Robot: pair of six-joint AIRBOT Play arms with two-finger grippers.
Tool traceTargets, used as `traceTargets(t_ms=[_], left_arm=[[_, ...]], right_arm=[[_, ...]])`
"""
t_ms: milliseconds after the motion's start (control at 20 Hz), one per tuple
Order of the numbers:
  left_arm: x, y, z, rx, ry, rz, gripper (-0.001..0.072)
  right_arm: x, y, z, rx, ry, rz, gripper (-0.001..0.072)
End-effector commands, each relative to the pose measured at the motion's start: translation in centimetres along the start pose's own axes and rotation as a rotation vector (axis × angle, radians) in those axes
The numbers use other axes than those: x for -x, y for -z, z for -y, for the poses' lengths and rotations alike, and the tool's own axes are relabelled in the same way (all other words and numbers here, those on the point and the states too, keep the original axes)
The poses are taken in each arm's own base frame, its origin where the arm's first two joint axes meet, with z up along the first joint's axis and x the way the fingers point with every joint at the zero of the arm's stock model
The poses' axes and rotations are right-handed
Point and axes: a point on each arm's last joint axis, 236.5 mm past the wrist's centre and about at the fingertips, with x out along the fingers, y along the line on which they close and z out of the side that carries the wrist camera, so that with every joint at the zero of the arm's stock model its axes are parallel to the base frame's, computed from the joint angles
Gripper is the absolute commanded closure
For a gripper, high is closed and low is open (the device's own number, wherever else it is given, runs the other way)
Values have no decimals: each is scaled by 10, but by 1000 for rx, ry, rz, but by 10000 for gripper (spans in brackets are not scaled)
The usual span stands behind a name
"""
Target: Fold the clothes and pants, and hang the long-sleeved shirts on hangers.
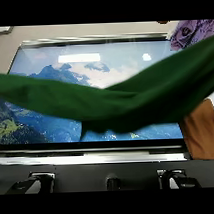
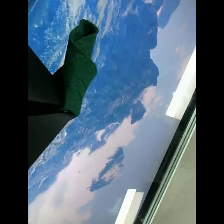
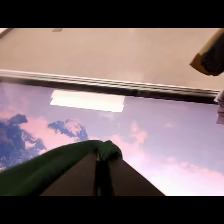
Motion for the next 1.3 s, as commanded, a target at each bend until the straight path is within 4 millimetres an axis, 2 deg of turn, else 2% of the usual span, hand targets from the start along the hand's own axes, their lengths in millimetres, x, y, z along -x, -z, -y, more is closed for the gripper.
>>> traceTargets(t_ms=[0, 50, 150, 350, 450, 550, 600, 700, 800, 850, 900, 950, 1000, 1050, 1250], left_arm=[[-11, 17, -15, 5, -58, -64, 692], [-36, 27, -17, -17, -70, -129, 693], [-96, 52, -21, -58, -93, -273, 692], [-237, 117, -29, -90, -130, -497, 691], [-302, 164, -31, -99, -140, -613, 690], [-354, 219, -31, -96, -137, -729, 690], [-372, 245, -32, -90, -138, -783, 691], [-398, 288, -38, -79, -148, -873, 690], [-409, 314, -45, -73, -161, -928, 691], [-412, 318, -46, -72, -162, -931, 691], [-415, 316, -46, -71, -159, -918, 691], [-418, 312, -45, -69, -154, -900, 691], [-419, 308, -45, -67, -153, -890, 691], [-420, 304, -45, -64, -151, -882, 690], [-416, 289, -42, -62, -147, -867, 691]], right_arm=[[-29, 14, 21, -153, 52, -78, 679], [-54, 31, 27, -223, 53, -160, 679], [-110, 83, 33, -321, 27, -387, 678], [-215, 212, 51, -463, -12, -828, 678], [-265, 284, 67, -529, 7, -977, 677], [-307, 345, 81, -586, 32, -1046, 677], [-328, 373, 84, -624, 36, -1057, 677], [-357, 410, 84, -701, 27, -1058, 678], [-373, 426, 82, -755, 16, -1044, 677], [-375, 427, 83, -757, 19, -1037, 671], [-374, 426, 84, -750, 20, -1036, 610], [-370, 421, 86, -736, 10, -1040, 503], [-360, 416, 87, -698, -16, -1055, 388], [-347, 408, 88, -651, -47, -1079, 348], [-275, 365, 114, -489, -76, -1138, 348]])
